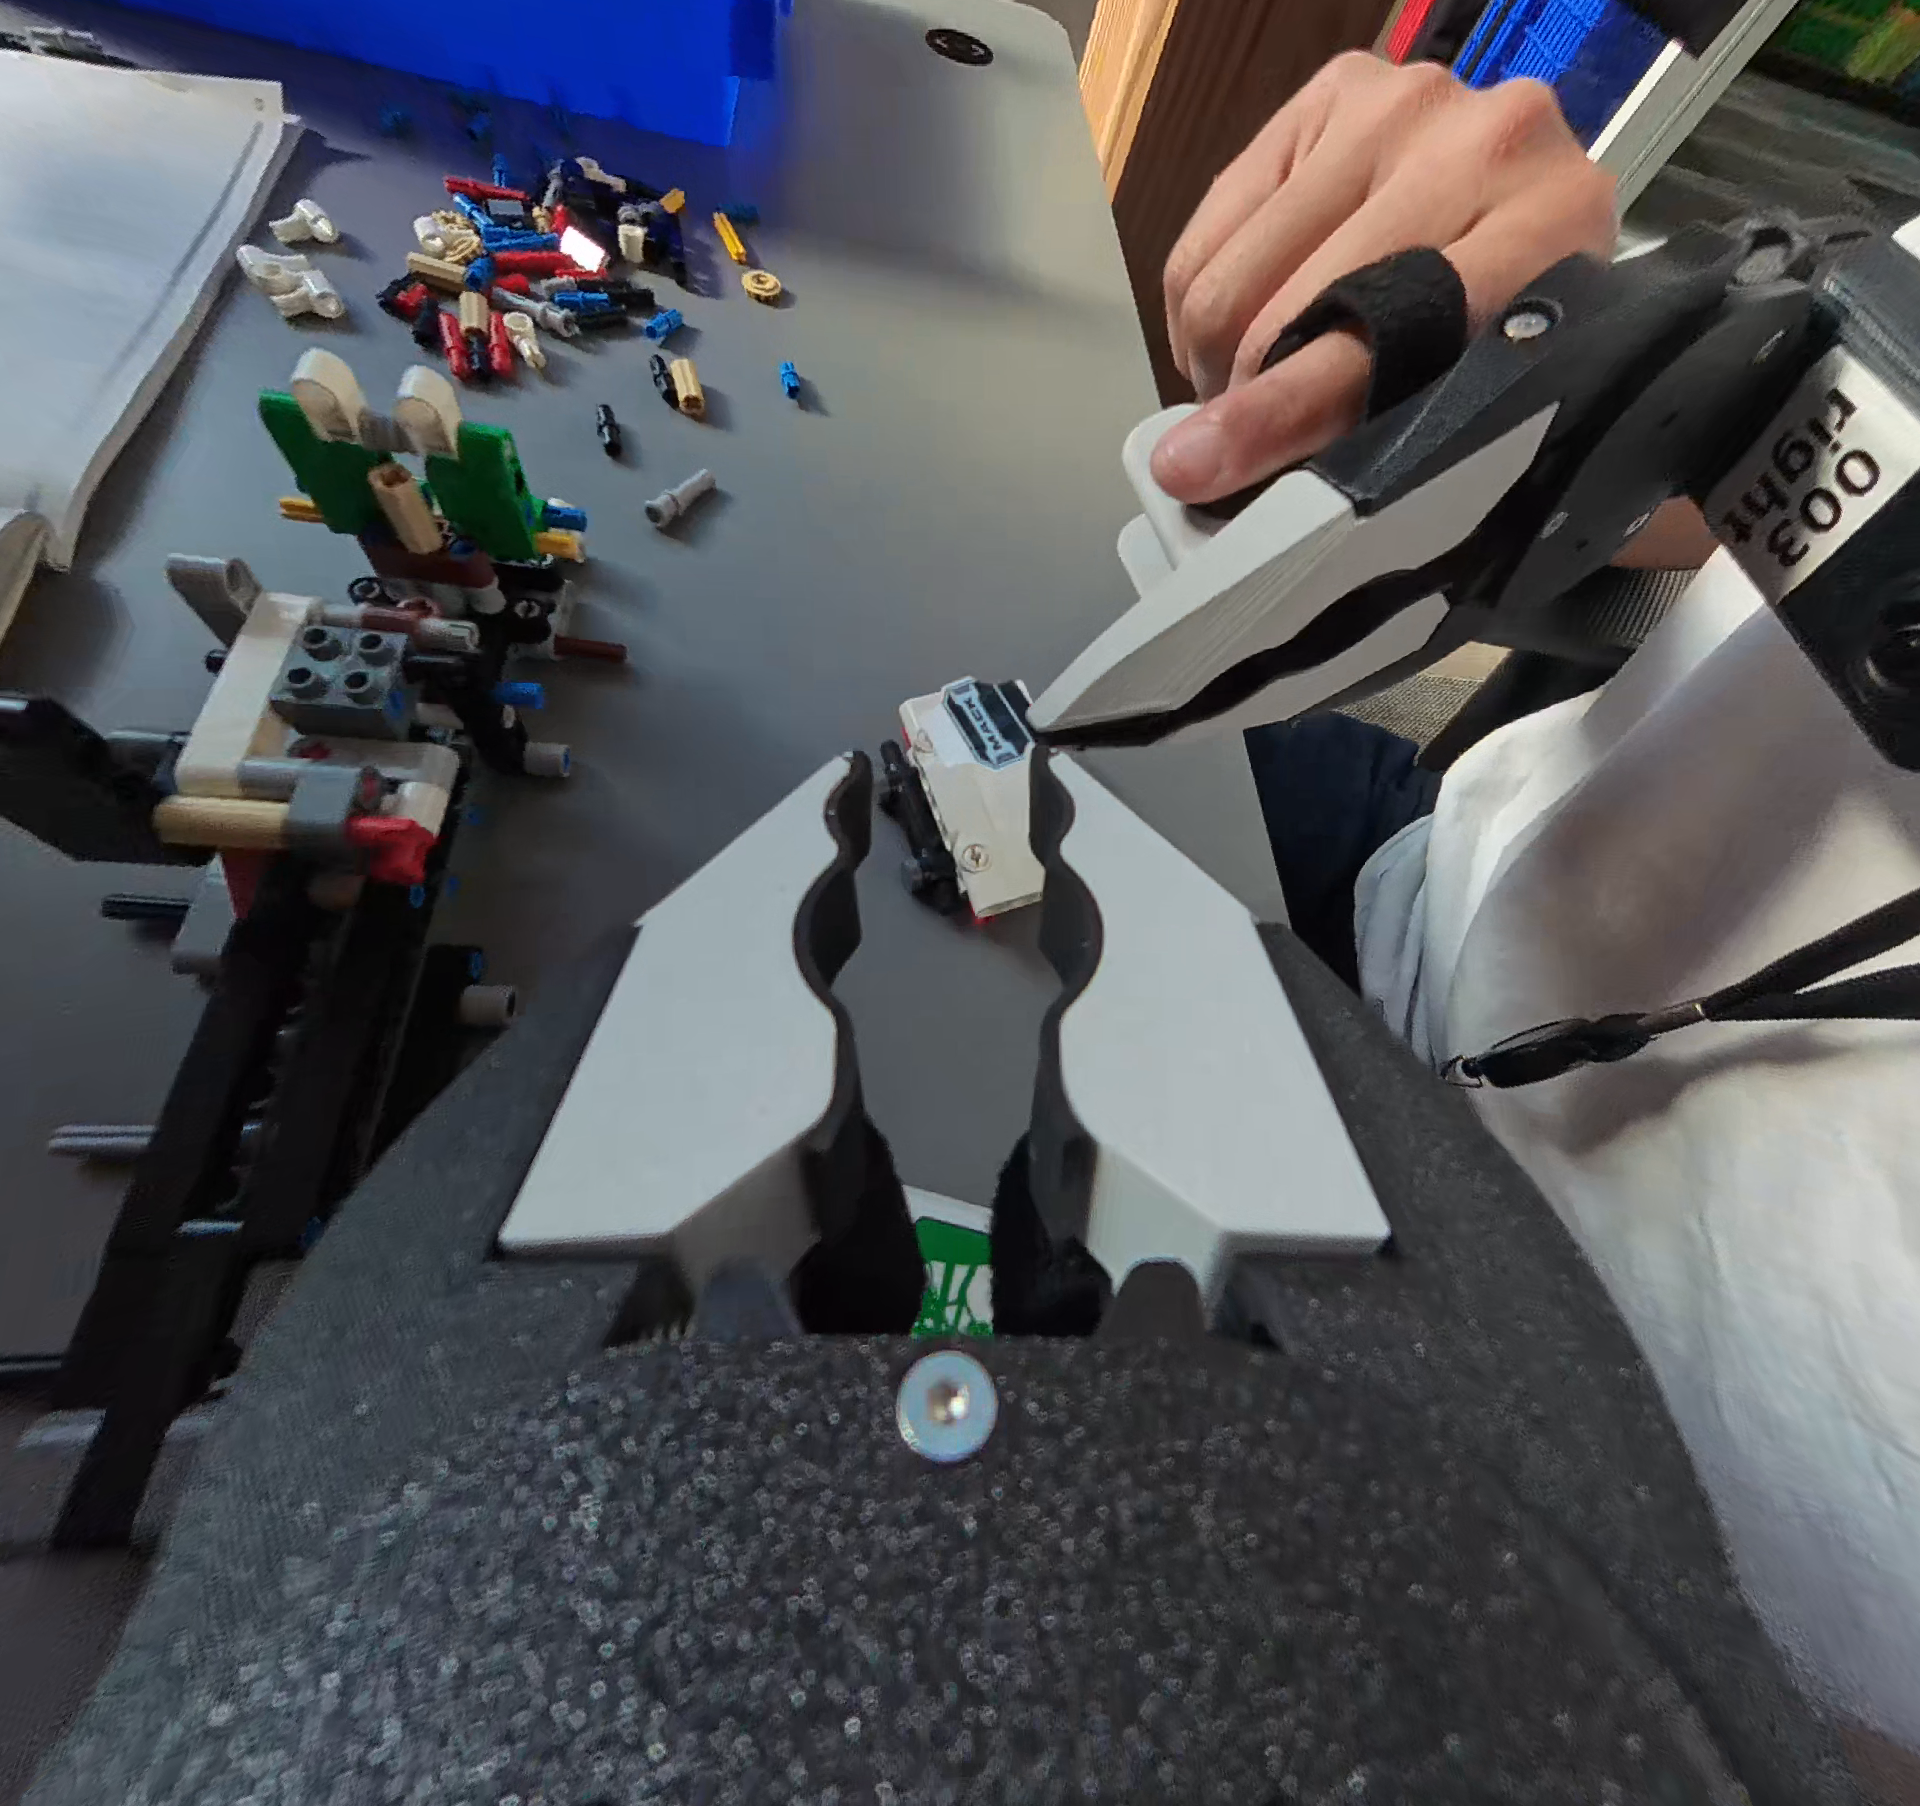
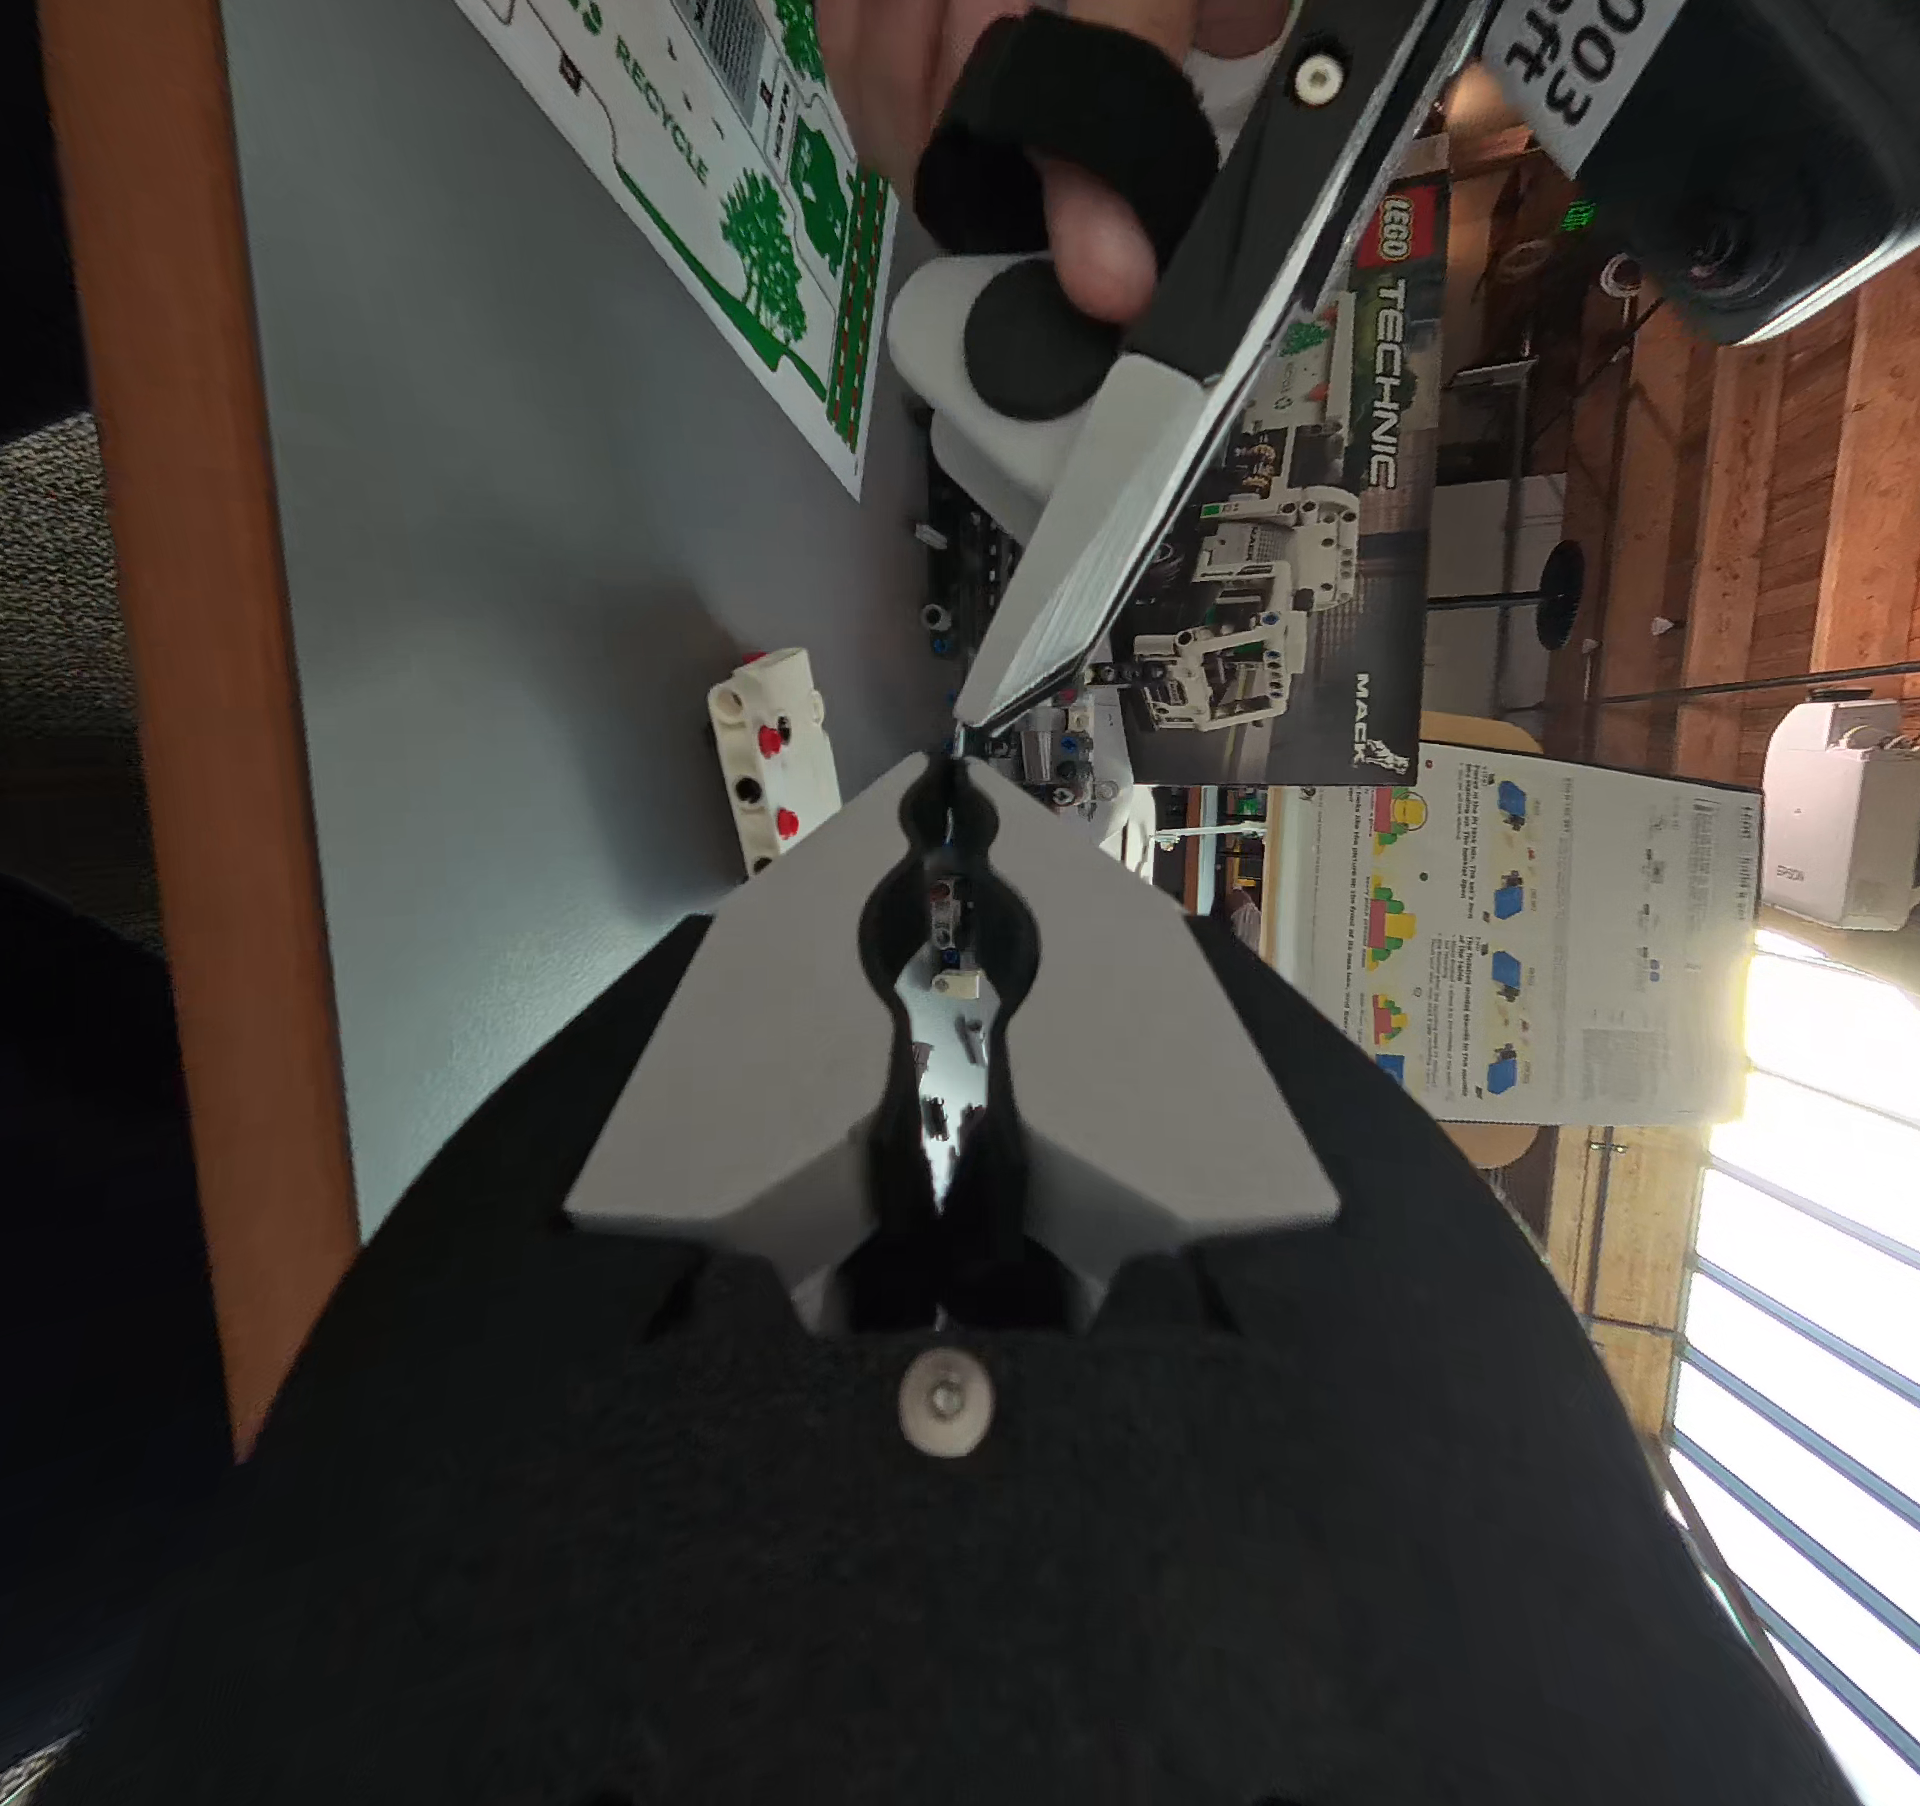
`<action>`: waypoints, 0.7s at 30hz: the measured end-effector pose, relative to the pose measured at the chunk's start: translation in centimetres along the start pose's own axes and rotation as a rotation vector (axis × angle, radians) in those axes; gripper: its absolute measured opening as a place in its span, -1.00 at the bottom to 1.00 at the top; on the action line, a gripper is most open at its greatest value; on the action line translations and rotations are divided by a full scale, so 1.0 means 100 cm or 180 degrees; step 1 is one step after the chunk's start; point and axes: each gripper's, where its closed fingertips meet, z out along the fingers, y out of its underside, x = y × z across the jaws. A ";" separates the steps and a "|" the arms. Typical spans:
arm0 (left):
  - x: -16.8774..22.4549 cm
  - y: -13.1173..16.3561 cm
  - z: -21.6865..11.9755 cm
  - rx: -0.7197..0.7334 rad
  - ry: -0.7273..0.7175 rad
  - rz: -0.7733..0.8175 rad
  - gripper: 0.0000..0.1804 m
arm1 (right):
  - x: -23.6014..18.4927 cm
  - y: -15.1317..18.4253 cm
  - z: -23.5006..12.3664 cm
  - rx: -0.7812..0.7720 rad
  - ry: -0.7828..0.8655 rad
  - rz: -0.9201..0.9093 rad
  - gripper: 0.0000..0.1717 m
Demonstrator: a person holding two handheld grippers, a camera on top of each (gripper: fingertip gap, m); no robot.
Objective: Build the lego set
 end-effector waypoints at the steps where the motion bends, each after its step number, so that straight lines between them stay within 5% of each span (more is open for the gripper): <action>1: -0.003 0.000 0.000 0.0029 -0.0007 -0.0119 -0.72 | 0.002 0.000 0.001 -0.0014 0.0112 -0.0044 -1.00; 10: 0.000 -0.019 -0.017 0.0538 0.0545 -0.1561 -0.80 | 0.014 -0.006 -0.004 -0.0111 0.0820 -0.0467 -1.00; 21: 0.008 -0.014 -0.015 0.0551 0.0686 -0.1958 -0.91 | 0.016 -0.014 -0.006 -0.0095 0.0897 -0.0548 -1.00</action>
